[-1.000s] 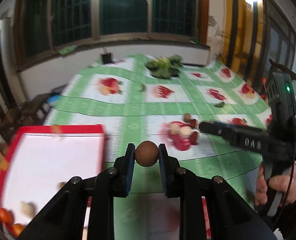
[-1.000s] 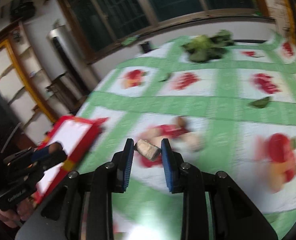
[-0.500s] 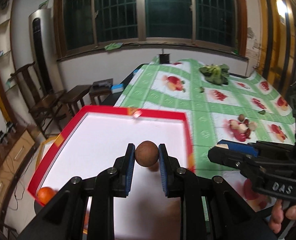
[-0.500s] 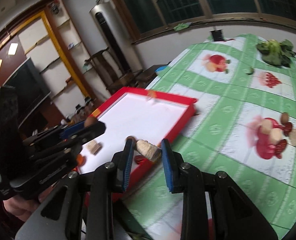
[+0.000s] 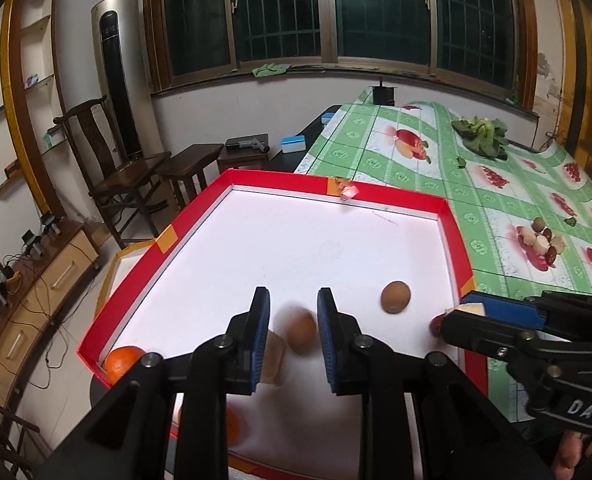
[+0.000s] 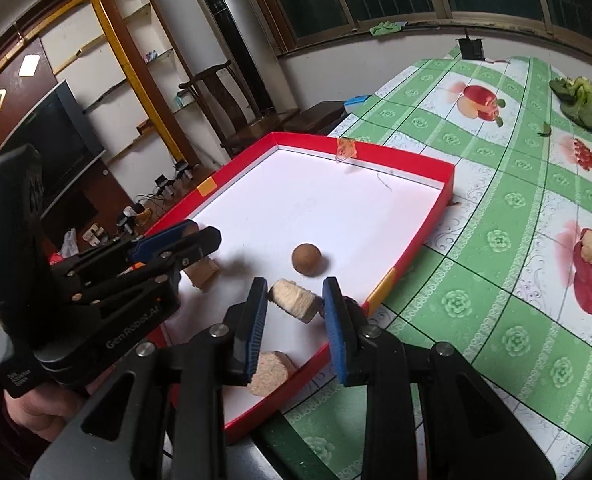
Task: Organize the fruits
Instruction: 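Release the beige cube into the red tray while the left tool releases the nut there, then move both open tools back toward the foods on the table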
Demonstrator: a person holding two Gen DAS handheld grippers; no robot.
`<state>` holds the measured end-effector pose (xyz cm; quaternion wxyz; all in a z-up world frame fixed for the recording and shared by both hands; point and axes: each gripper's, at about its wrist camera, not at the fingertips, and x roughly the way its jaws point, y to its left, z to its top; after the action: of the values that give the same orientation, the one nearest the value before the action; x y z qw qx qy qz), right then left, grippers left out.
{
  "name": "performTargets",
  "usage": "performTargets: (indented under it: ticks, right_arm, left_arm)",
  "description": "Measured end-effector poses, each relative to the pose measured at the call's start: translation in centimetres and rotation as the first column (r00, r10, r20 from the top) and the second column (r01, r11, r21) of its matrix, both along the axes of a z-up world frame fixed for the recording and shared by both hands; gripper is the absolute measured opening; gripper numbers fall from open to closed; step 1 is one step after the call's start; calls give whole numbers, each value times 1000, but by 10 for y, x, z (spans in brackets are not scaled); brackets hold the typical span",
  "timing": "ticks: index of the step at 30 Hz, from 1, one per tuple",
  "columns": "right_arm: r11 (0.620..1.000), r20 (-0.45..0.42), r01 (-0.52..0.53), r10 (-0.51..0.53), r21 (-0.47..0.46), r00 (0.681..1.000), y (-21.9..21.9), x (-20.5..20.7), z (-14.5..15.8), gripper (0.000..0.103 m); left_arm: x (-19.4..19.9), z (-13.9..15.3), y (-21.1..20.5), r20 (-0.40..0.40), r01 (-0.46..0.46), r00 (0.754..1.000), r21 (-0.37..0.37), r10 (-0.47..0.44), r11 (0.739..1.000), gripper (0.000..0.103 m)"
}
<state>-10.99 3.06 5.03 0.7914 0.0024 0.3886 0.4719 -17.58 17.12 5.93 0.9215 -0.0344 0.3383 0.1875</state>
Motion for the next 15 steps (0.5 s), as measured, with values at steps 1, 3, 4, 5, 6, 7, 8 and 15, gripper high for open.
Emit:
performTargets:
  ticks: [1, 3, 4, 5, 6, 7, 8, 15]
  right_arm:
    - [1000, -4, 0, 0, 5, 1000, -1, 0, 0, 35]
    - [1000, -5, 3, -3, 23, 1000, -3, 1, 3, 44]
    - [999, -5, 7, -7, 32, 1000, -6, 1, 4, 47]
    - [999, -3, 12, -11, 40, 1000, -8, 2, 5, 47]
    - [999, 2, 18, -18, 49, 1000, -11, 2, 6, 47]
    - [998, 5, 24, -24, 53, 1000, -14, 2, 8, 47]
    - [998, 8, 30, -31, 56, 999, -17, 3, 9, 47]
    - [990, 7, 117, -118, 82, 993, -58, 19, 16, 48]
  left_arm:
    - [0, 0, 0, -4, -8, 1000, 5, 8, 1000, 40]
    - [-1, 1, 1, 3, -28, 1000, 16, 28, 999, 54]
    - [-2, 2, 0, 8, -34, 999, 23, 33, 999, 57]
    - [-2, 4, 0, 10, -37, 999, 30, 36, 999, 57]
    - [-2, 5, -1, 10, -37, 999, 33, 37, 999, 58]
    - [-2, 6, -2, 10, -39, 999, 35, 38, 999, 60]
    - [-1, 8, -3, 10, -40, 999, 38, 40, 998, 62]
    - [6, 20, -23, 24, -12, 1000, 74, 10, 997, 78]
